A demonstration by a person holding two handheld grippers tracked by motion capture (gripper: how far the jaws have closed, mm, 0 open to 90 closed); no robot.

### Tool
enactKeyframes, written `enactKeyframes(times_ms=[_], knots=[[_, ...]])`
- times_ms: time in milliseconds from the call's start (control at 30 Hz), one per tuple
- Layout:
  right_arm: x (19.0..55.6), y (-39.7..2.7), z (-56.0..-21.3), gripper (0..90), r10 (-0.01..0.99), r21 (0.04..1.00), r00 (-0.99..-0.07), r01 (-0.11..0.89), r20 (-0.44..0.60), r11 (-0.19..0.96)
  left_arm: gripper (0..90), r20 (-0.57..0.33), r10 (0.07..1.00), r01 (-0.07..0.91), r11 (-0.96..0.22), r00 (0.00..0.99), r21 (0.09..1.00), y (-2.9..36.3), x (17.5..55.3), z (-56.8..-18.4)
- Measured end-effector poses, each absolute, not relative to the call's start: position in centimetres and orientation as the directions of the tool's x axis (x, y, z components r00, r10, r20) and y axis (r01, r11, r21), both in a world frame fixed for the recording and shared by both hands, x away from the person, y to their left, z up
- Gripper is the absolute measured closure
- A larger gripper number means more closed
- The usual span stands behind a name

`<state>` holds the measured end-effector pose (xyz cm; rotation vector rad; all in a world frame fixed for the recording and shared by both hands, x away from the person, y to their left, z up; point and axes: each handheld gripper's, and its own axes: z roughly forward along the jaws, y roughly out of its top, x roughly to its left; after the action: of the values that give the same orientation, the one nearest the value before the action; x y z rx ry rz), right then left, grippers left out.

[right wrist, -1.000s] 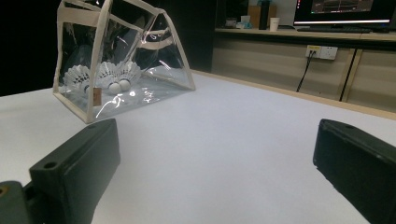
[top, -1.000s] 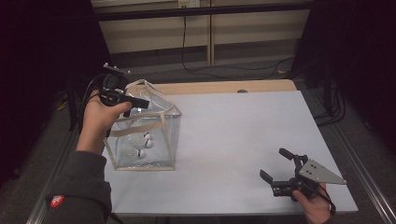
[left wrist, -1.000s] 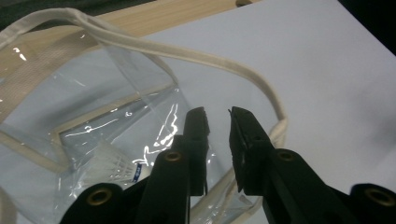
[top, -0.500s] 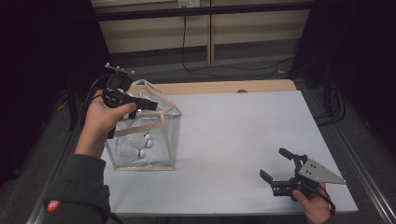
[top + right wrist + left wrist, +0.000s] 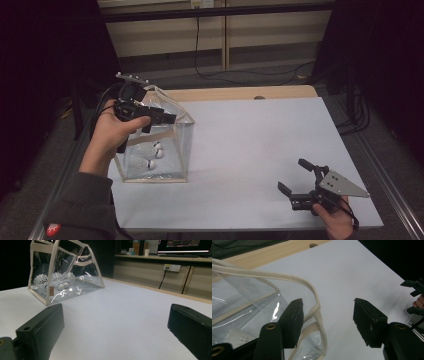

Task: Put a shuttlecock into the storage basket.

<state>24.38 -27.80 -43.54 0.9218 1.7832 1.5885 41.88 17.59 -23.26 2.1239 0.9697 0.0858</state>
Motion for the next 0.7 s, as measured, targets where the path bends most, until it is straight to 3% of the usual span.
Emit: enactKeyframes(times_ms=[700], knots=[[24.4, -27.8, -43.5, 0.3, 0.801, 0.991, -0.598, 0.118, 0.026, 0.056, 21.3, -0.25, 0.595, 0.568, -0.438, 0.764, 0.697, 16.5, 40.1, -23.5]])
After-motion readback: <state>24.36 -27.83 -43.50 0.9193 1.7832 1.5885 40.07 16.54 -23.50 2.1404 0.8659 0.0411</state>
